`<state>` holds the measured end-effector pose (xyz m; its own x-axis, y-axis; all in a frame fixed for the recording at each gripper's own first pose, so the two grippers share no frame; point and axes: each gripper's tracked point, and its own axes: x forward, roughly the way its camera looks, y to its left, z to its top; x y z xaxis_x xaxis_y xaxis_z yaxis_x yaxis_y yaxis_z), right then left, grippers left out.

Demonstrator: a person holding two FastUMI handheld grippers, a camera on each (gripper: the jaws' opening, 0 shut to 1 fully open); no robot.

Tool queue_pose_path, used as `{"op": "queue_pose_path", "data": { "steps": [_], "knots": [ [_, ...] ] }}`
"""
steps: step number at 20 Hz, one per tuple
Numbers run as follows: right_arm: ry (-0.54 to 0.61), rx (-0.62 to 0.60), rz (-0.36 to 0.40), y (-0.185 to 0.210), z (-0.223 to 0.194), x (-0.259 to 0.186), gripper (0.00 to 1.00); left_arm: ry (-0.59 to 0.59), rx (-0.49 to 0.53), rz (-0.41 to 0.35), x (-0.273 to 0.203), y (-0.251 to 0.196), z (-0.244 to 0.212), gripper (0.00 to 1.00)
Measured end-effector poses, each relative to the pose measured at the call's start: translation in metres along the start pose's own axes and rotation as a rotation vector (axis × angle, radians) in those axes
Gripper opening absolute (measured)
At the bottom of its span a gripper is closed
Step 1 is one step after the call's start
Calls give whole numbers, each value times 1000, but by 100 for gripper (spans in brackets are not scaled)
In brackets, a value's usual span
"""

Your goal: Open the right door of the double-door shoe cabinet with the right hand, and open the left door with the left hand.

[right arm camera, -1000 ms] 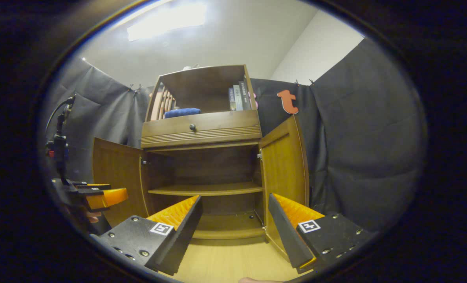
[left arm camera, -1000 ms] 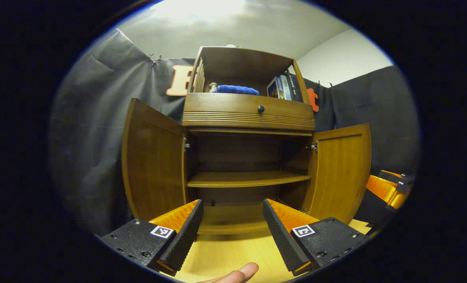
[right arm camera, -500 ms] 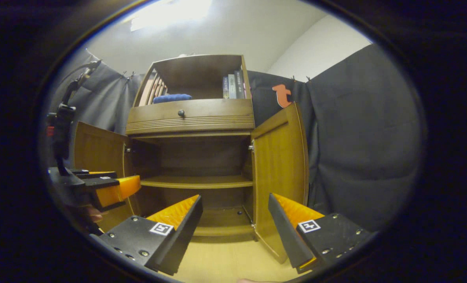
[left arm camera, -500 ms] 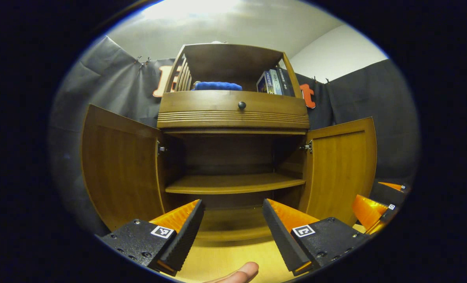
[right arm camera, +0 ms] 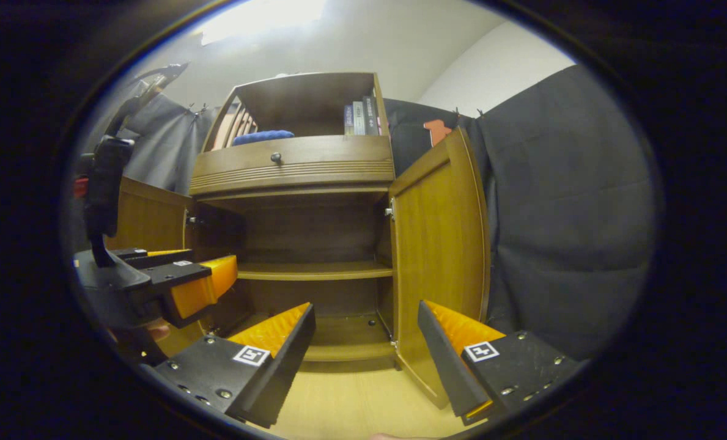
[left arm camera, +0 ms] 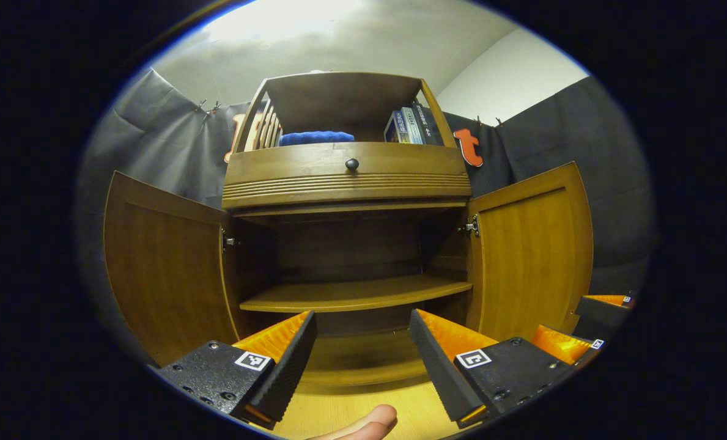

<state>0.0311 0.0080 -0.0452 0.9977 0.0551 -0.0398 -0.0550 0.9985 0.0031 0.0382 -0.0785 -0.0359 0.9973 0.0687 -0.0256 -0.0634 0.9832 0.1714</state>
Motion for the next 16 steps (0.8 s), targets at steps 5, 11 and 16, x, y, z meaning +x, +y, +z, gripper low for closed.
{"op": "queue_pose_path", "data": {
  "steps": [5,11,16],
  "knots": [
    [-3,-6,3,2,-14,3,100,-21,-22,-10,-1,4,-13,99],
    [-10,-3,-4,15,-17,0,100,-58,-26,-2,-6,29,-5,99],
    [-71,9,10,33,7,-23,99,-61,-70,25,-8,53,0,99]
  ]
}}
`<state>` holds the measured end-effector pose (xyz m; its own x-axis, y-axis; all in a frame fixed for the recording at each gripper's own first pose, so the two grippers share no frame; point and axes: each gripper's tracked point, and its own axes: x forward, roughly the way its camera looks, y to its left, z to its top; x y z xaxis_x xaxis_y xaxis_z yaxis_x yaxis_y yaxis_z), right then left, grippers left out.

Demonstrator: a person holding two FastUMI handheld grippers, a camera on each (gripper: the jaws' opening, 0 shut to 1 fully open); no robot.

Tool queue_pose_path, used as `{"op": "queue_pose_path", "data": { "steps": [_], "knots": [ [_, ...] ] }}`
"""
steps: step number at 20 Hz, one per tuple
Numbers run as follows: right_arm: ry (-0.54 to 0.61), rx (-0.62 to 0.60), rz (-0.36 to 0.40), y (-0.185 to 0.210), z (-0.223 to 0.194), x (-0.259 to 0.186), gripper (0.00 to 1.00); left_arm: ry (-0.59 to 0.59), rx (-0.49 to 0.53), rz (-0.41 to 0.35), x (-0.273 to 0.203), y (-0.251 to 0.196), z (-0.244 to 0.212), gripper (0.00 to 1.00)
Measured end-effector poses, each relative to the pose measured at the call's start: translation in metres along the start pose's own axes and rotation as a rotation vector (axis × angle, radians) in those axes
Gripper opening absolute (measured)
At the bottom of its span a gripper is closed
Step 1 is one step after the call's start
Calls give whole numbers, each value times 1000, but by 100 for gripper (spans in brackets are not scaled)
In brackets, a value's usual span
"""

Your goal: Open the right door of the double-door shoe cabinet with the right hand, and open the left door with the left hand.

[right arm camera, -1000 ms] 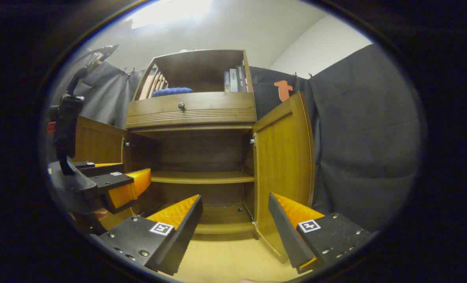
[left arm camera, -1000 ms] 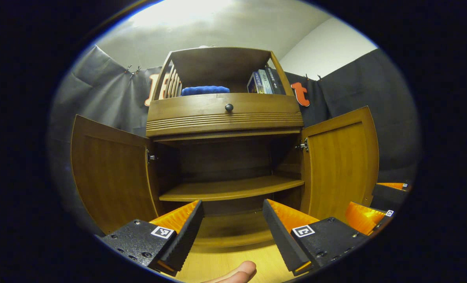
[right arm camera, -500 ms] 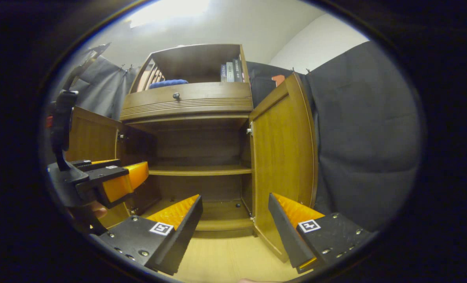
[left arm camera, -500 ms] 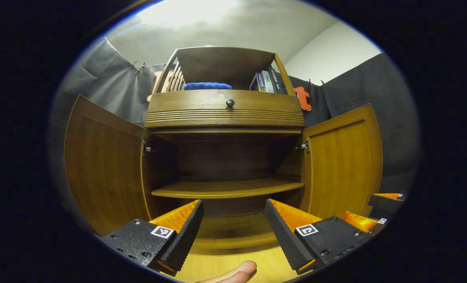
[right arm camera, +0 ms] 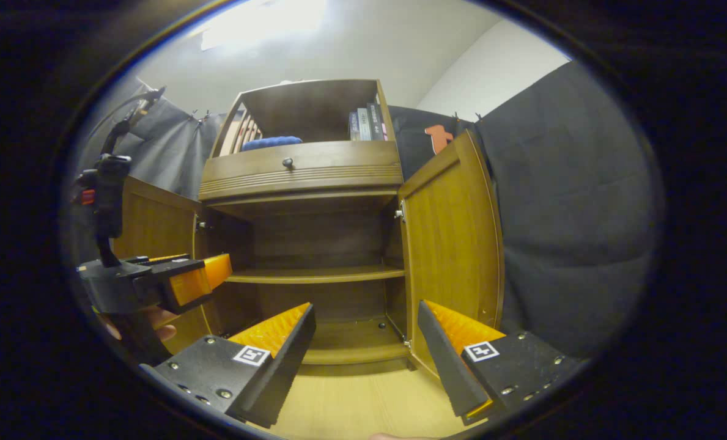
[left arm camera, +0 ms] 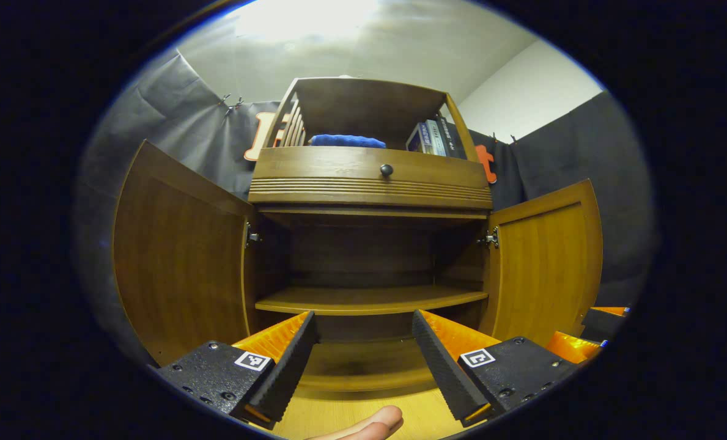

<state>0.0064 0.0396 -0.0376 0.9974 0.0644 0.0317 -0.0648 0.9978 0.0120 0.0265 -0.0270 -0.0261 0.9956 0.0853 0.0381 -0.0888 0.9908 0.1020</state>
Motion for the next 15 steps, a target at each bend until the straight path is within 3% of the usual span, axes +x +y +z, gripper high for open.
{"op": "queue_pose_path", "data": {
  "steps": [4,11,15],
  "knots": [
    [-2,3,-23,0,1,-4,100,8,-2,-17,1,-1,-2,92],
    [-4,29,-44,-11,-8,-5,99,72,18,-8,16,-4,-23,92],
    [-14,20,-56,-20,-9,-8,100,77,19,-50,12,-16,-24,95]
  ]
}}
